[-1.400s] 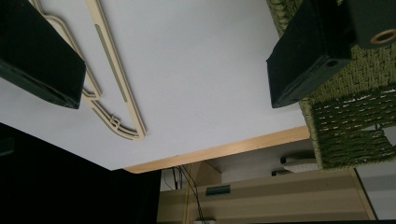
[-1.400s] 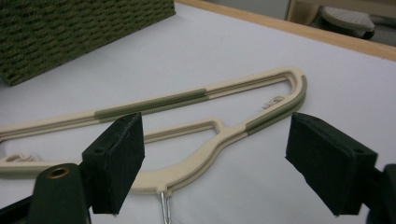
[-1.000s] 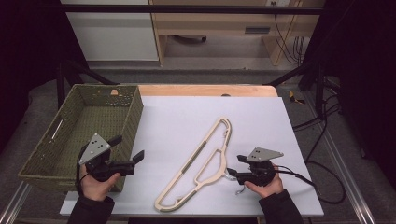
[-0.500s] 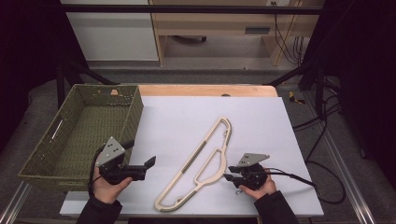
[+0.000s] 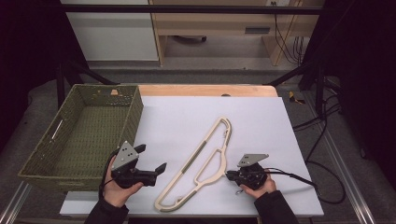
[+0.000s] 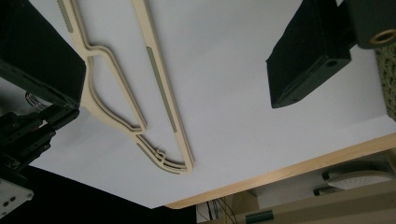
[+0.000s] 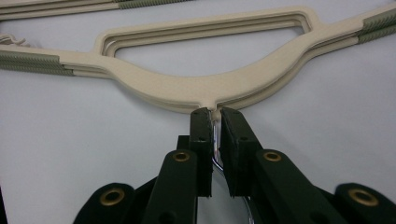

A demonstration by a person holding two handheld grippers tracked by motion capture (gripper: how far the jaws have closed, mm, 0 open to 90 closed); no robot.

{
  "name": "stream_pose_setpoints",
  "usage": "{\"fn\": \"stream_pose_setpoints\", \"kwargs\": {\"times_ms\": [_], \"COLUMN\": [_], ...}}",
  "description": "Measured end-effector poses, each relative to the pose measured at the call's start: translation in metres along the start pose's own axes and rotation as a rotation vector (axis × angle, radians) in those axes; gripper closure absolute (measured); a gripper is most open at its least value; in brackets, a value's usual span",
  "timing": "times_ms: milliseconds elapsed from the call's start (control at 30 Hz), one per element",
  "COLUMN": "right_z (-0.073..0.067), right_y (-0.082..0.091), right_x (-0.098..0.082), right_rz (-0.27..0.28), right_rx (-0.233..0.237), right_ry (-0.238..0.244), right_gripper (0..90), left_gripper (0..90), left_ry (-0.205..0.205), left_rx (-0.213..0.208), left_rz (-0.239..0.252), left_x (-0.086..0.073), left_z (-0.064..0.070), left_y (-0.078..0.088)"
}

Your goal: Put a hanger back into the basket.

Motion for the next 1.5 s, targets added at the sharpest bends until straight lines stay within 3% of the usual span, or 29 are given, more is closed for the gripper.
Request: {"fn": "stream_pose_setpoints", "kwargs": {"times_ms": [700,1033,1167,1333,1400,1500], "right_z": [-0.001,0.001,0.001,-0.001,-0.002,-0.001], "right_y": [0.005,0.013,0.016,0.017,0.017,0.019], "right_x": [0.006,0.016,0.02,0.025,0.026,0.028], "right_rz": [-0.002,0.017,0.012,0.007,0.003,0.004], "right_rx": [0.039,0.052,0.034,0.027,0.027,0.024], "right_ry": [-0.018,-0.019,0.012,0.023,0.007,0.024], "right_gripper": [88.8,89.0,89.0,89.1,89.1,89.1], "left_gripper": [5.1,7.8,11.0,13.1,14.0,15.2], "left_ry": [-0.035,-0.048,-0.059,-0.106,-0.115,-0.124], "left_rx": [-0.08,-0.115,-0.14,-0.178,-0.189,-0.204], "left_rz": [-0.102,-0.119,-0.139,-0.191,-0.214,-0.246], "left_x": [-0.023,-0.02,-0.018,-0.019,-0.021,-0.022], "left_z": [0.037,0.056,0.068,0.087,0.092,0.099], "left_y": [-0.028,-0.038,-0.047,-0.063,-0.07,-0.08]}}
Point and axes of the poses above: each handheld gripper's, and its own axes: y roughly backward along the jaws, x roughly out of its top, z roughly to its right, the point moved 8 cm from there along -y, roughly forward along the jaws, and after that the axes turned 9 degrees about z, right-handed, at the moved point
